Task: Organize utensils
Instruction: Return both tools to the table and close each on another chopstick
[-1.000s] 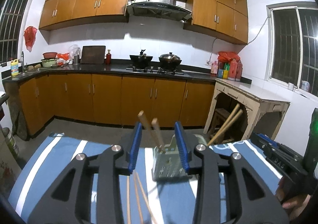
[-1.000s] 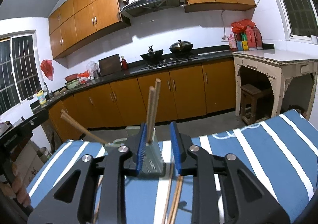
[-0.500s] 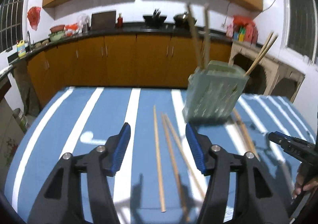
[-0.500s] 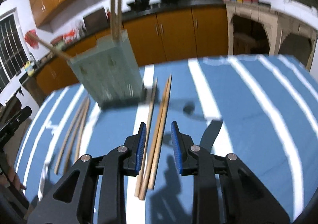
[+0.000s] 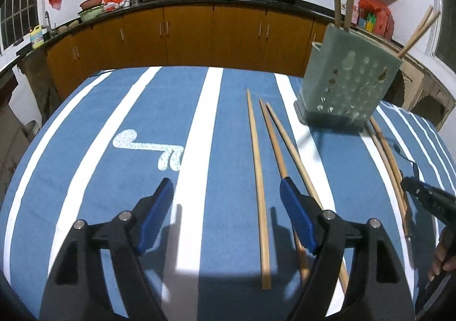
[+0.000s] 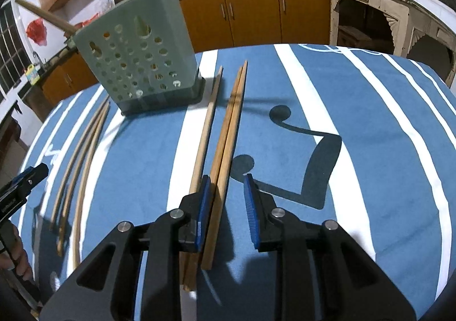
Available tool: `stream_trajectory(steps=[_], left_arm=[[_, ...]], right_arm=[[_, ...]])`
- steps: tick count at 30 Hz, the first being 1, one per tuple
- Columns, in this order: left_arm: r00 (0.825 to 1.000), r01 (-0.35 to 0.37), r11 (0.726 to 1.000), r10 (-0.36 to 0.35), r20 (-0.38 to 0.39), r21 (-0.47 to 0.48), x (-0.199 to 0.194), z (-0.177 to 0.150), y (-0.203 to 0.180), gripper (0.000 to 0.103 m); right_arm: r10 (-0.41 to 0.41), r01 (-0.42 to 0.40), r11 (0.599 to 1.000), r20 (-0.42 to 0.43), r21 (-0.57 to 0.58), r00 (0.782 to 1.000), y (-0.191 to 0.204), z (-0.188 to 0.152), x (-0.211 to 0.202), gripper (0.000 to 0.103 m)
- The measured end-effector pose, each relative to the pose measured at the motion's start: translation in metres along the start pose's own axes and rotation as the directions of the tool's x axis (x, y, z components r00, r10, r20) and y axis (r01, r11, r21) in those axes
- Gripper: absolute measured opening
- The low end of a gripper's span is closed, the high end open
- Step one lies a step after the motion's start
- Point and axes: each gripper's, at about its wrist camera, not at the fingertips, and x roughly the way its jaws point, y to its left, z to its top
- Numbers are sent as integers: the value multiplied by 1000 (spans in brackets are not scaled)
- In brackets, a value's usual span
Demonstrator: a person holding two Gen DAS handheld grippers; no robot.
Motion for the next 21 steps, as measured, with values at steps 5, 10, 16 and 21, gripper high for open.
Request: stream_trajectory(steps=[5, 10, 16, 21], left_arm=[[999, 40, 999, -41, -21, -14, 5, 0, 1, 70], [997, 66, 998, -66, -42, 0, 10, -3, -4, 59], [996, 56, 998, -54, -78, 28, 21, -5, -12, 44], [996, 14, 998, -9, -90, 58, 28, -5, -16, 19]], right_arm=[[-27, 27, 1000, -10, 1, 1000, -7, -1, 1, 8], [-84, 84, 995, 1, 46, 996, -24, 0, 0, 8], [-82, 81, 994, 5, 71, 997, -35, 0, -1, 8], [-75, 75, 994, 6, 76, 997, -36, 0, 0, 8]])
